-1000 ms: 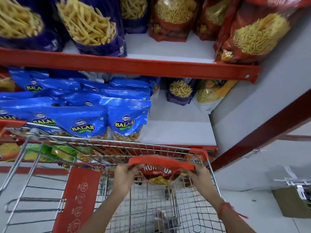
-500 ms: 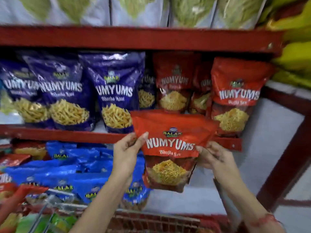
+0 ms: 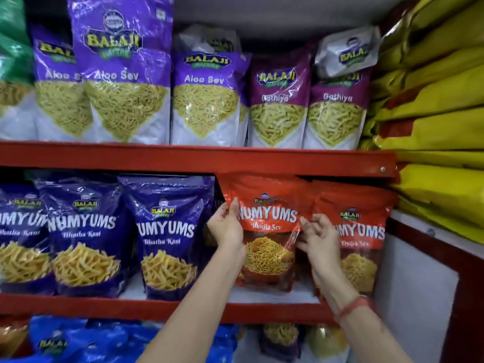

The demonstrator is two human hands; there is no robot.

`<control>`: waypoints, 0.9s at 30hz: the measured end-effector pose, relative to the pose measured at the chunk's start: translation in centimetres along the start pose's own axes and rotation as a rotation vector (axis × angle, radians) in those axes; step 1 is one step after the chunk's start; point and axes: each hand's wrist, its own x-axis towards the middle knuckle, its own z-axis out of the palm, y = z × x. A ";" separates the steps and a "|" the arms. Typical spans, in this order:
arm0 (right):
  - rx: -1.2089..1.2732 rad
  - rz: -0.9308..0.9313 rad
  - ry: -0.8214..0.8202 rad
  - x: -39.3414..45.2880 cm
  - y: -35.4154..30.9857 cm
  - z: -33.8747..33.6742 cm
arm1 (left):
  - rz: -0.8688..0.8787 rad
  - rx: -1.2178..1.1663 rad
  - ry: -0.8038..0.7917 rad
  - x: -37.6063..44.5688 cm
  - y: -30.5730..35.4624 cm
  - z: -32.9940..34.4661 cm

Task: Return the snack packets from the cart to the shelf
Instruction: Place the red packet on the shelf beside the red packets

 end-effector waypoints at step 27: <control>-0.470 0.356 -0.189 0.6 10.0 -0.7 | -0.152 0.808 -0.254 3.1 -7.5 -8.7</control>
